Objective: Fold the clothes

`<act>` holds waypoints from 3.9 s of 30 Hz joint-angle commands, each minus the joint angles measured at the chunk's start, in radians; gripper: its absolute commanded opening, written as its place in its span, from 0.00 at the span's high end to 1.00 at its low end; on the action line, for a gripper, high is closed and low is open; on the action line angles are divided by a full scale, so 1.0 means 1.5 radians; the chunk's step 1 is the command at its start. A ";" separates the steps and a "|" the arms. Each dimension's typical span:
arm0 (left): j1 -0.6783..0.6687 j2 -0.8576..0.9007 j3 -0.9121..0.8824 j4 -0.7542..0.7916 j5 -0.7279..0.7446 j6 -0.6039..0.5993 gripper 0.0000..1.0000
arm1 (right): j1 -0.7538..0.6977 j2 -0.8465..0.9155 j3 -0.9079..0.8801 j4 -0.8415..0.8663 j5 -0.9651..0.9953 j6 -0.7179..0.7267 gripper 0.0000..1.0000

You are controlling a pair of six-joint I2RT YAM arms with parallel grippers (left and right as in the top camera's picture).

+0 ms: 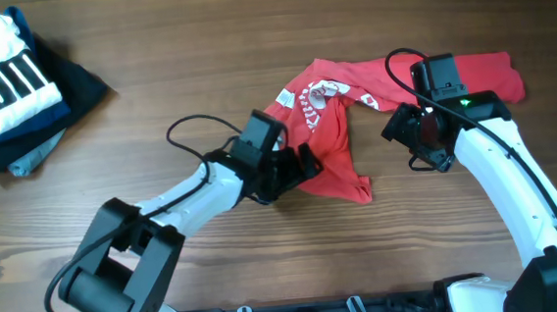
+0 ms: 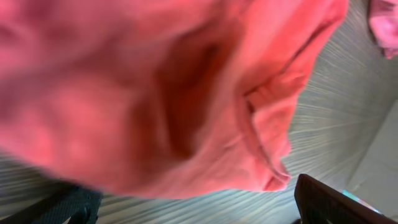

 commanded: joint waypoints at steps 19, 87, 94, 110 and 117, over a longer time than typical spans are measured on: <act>-0.056 0.062 -0.005 0.019 -0.187 -0.100 0.96 | -0.002 -0.011 0.004 -0.014 -0.010 -0.028 0.17; 0.263 -0.511 -0.003 -0.240 -0.301 0.183 0.95 | 0.115 -0.041 0.131 0.210 -0.075 -0.278 0.96; 0.263 -0.511 -0.003 -0.248 -0.301 0.183 0.96 | 0.020 0.064 0.166 0.248 -0.087 -0.257 0.14; 0.263 -0.511 -0.003 -0.264 -0.327 0.200 0.95 | -0.004 0.245 0.165 0.072 -0.115 -0.310 0.00; 0.263 -0.511 -0.003 -0.264 -0.327 0.200 0.94 | 0.033 0.224 0.166 0.072 -0.160 -0.377 0.05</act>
